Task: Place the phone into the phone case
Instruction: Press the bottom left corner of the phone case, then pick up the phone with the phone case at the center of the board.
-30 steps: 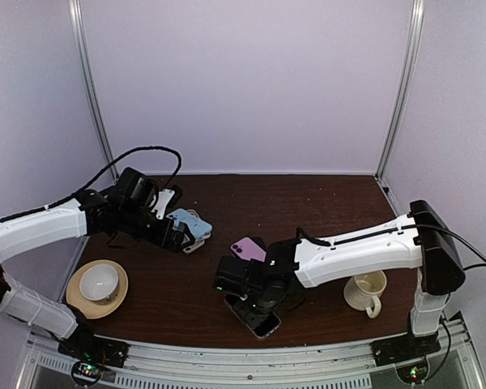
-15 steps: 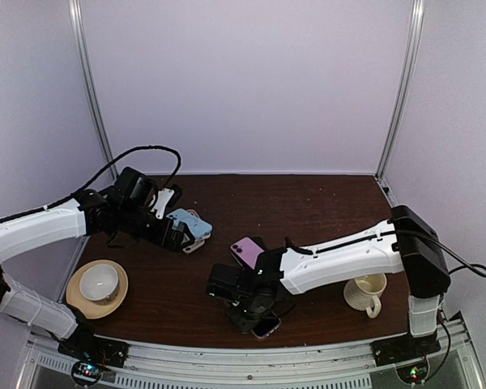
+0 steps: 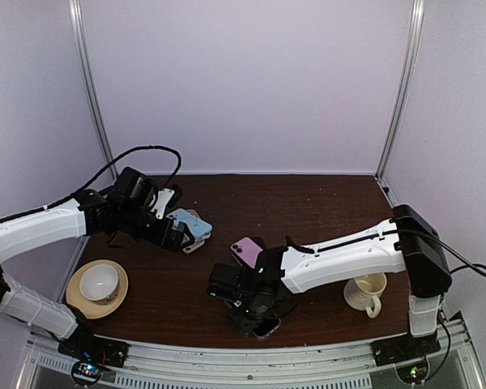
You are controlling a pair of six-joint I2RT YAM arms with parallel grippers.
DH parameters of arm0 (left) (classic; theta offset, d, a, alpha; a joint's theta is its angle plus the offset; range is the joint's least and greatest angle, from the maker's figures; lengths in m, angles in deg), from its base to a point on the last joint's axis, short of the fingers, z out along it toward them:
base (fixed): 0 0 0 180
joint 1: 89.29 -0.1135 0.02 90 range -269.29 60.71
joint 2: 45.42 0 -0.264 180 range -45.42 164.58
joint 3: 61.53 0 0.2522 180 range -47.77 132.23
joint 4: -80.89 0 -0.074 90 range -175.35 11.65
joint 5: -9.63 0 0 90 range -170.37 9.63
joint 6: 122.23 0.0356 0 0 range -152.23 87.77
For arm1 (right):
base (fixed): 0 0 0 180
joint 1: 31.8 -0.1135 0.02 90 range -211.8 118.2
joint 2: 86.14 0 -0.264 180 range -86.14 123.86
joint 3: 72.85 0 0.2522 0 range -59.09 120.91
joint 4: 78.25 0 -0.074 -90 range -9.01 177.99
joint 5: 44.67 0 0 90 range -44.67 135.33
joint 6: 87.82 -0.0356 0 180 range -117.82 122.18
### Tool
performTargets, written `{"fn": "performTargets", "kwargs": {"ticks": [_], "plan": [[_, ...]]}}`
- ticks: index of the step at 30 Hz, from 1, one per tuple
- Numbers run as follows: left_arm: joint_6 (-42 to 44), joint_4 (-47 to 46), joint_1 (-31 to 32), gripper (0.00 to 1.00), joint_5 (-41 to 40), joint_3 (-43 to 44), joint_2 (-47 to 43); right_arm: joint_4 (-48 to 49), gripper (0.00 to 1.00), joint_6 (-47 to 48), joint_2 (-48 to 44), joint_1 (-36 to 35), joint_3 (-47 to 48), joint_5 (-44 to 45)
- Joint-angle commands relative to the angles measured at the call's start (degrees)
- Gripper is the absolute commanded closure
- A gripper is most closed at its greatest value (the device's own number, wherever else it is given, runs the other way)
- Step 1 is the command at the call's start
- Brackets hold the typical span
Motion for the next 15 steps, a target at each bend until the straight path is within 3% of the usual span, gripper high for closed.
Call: {"fn": "performTargets", "kwargs": {"ticks": [1,3,9,15], "plan": [[0.8,-2.7,-0.1,0.03,-0.1,-0.4,-0.9,-4.2,0.06,3.2,-3.3,0.2,3.0,-0.9],[0.8,-2.7,-0.1,0.03,0.0,-0.4,-0.9,-5.4,0.01,3.6,-4.4,0.3,3.9,-1.1],[0.8,-2.7,-0.1,0.03,0.2,-0.3,-0.8,-10.8,0.01,-0.4,-4.7,2.6,2.9,0.2],[1.0,-2.7,-0.1,0.03,0.4,-0.4,-0.7,-9.2,0.01,-1.8,-1.9,4.1,1.5,-3.0]]}}
